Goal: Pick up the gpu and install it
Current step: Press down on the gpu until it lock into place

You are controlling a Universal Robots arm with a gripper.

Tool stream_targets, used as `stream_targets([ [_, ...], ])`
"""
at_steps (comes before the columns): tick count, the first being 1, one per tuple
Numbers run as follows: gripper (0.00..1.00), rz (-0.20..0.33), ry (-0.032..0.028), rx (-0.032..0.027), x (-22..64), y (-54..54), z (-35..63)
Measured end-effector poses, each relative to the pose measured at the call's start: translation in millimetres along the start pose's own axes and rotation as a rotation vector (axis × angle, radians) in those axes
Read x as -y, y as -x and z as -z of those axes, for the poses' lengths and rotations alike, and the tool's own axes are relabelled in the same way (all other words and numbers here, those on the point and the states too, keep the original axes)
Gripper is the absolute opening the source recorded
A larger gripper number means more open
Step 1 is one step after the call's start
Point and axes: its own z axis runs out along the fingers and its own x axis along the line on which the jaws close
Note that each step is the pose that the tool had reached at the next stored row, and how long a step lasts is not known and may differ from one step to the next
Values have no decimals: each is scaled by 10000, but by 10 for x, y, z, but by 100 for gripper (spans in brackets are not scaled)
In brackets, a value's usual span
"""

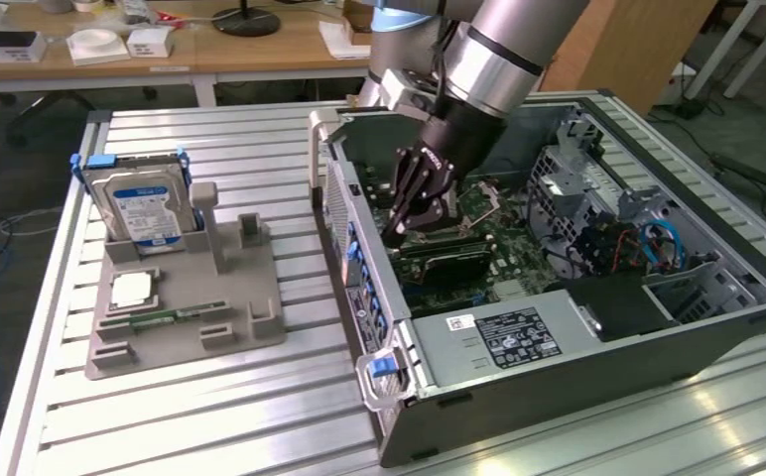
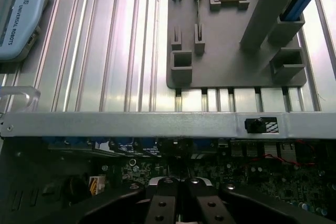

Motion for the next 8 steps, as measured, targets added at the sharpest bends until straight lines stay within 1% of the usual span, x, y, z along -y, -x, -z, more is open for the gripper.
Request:
stream_targets([
  [1, 10, 2, 26, -3, 5, 1, -6],
  [2, 10, 5, 86, -6, 9, 1, -8],
  [5, 10, 26, 342, -15, 30, 1, -6],
  [7, 10, 38, 481, -19, 44, 2, -7],
  [8, 10, 43, 529, -20, 50, 3, -9],
])
